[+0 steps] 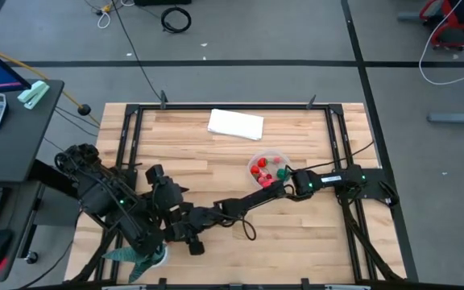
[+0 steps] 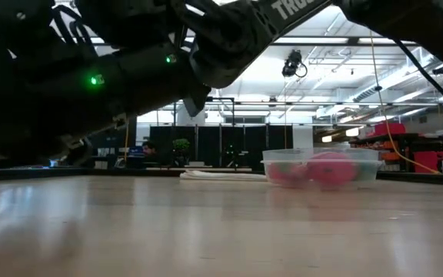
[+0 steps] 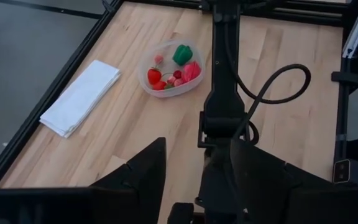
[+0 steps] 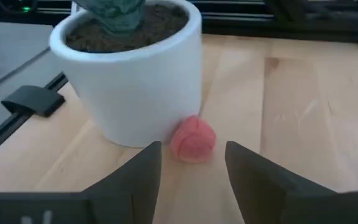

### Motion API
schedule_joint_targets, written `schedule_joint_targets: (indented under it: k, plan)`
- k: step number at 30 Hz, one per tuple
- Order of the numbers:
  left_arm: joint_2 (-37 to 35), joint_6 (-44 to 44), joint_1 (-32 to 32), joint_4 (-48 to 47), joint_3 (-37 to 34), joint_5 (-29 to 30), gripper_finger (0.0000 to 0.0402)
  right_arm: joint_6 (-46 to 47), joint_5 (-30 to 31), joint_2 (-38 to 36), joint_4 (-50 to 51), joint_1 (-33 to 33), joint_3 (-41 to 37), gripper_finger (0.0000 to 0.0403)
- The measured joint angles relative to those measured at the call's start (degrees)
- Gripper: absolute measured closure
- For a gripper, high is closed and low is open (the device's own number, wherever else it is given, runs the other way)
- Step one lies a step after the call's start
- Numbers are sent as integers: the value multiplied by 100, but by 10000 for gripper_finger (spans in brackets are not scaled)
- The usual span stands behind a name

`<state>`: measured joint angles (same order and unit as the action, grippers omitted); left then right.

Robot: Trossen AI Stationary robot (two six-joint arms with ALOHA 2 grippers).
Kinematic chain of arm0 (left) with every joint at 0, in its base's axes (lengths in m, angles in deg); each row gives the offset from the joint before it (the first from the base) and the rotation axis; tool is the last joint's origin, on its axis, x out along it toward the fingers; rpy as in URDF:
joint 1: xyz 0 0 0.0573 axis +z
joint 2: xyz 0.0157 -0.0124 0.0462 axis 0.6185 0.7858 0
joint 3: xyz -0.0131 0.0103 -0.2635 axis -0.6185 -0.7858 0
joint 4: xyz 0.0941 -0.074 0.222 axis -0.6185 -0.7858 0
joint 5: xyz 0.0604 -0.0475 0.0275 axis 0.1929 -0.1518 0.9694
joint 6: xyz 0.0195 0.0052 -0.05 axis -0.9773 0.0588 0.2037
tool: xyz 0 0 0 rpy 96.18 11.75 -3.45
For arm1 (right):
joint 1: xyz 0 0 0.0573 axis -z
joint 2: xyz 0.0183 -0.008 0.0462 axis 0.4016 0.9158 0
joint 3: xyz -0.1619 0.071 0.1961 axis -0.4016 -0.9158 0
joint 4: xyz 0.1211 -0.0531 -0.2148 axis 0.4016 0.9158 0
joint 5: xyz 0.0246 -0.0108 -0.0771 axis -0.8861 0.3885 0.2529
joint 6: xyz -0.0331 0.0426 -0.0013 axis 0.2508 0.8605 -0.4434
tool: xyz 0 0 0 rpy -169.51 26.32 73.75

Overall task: Pick and placing Produce into tupperware
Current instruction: Put the pink peach into the transparent bin

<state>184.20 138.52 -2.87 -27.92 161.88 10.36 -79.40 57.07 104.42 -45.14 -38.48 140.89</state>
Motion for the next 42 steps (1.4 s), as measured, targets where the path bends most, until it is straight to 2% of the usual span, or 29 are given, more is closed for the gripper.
schedule_joint_targets:
  k: [7, 14, 29, 32, 35, 42]
  plan:
    - [1, 176, -1, 2, 0, 2, 214, -186, -231, -1, -647, -48, 1, 215]
    - [1, 299, -3, 2, 0, -2, 216, -299, -245, -11, -828, -59, 2, 215]
    - [34, 361, -3, 13, 0, -11, 216, -113, -240, -13, -580, -28, 2, 215]
    - [68, 601, -3, 34, -4, -357, 218, 65, -243, -13, -434, -49, 2, 215]
    - [140, 633, -25, 33, -4, -970, 214, 164, -359, -148, 389, -63, 0, 215]
    - [589, 1033, -404, 139, -4, -1061, 205, -54, -386, -1265, 4345, -59, 4, 215]
